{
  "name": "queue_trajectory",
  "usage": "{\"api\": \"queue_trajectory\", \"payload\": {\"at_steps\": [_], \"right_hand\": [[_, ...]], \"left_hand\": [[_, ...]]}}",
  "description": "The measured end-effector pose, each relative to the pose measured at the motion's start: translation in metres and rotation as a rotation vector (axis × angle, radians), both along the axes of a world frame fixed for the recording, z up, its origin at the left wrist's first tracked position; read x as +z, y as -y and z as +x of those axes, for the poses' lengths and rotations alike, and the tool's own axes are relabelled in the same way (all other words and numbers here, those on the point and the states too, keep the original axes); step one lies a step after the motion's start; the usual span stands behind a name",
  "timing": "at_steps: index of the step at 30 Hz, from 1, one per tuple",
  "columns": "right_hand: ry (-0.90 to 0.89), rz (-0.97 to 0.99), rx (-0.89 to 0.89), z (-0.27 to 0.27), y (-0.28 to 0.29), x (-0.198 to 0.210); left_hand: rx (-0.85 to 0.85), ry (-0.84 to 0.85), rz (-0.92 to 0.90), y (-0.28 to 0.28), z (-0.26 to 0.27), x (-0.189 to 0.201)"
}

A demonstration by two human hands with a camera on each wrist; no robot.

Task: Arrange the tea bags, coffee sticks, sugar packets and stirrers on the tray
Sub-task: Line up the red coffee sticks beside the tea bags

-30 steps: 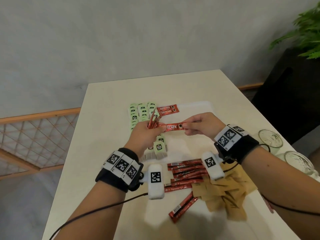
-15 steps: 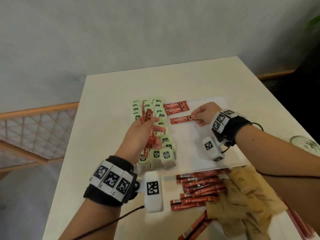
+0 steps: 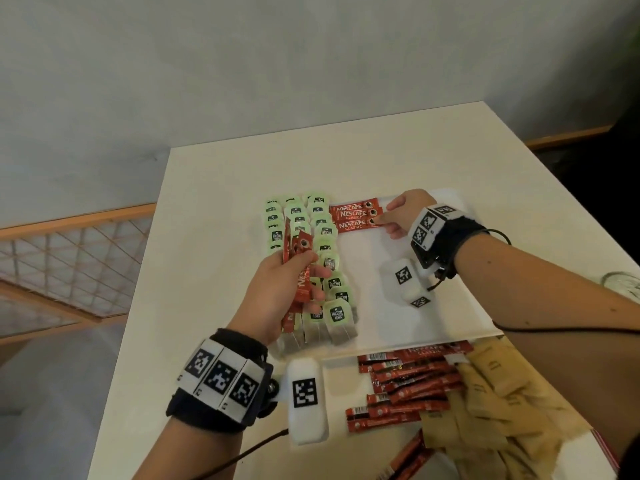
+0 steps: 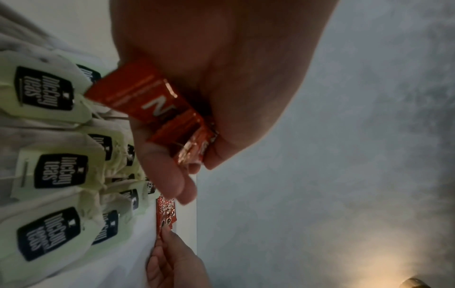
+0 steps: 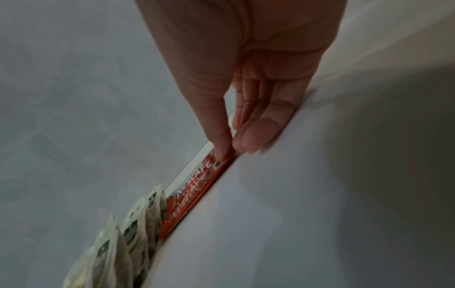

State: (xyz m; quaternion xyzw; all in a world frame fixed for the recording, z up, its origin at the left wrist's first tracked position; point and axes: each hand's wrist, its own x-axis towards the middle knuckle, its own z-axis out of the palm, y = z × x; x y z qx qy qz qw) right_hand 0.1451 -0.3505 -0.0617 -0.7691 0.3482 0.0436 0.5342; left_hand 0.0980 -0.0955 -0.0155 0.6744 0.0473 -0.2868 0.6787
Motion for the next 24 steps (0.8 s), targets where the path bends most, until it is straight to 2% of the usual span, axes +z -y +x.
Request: {"api": "queue_trajectory", "payload": {"at_steps": [6, 8, 11, 15, 17, 19, 24], "right_hand": [[0.035, -0.078, -0.05, -0.013, -0.001, 0.004], [0.114, -0.086, -0.032, -0.03, -0.006, 0.013], [0.256, 0.023, 0.071, -0.067, -0.024, 0.031], [0.289, 0.117, 0.298, -0.111, -0.045, 0.05], [0.311, 0.103, 0.351, -0.125, -0.049, 0.056], [0.356, 0.072, 0.332, -0.136, -0.049, 0.059], [0.454, 0.085, 0.139, -0.16, -0.038, 0.061]], "left_hand": [[-0.089, 0.036, 0.035, -0.003, -0.006, 0.001], [-0.145, 0.068, 0.065, -0.003, -0.009, 0.002], [-0.23, 0.09, 0.097, 0.002, -0.019, 0.006], [-0.321, 0.115, 0.118, 0.013, -0.034, 0.012], [-0.336, 0.122, 0.114, 0.016, -0.04, 0.018], [-0.348, 0.135, 0.112, 0.016, -0.045, 0.024], [-0.301, 0.15, 0.057, 0.008, -0.052, 0.031]]}}
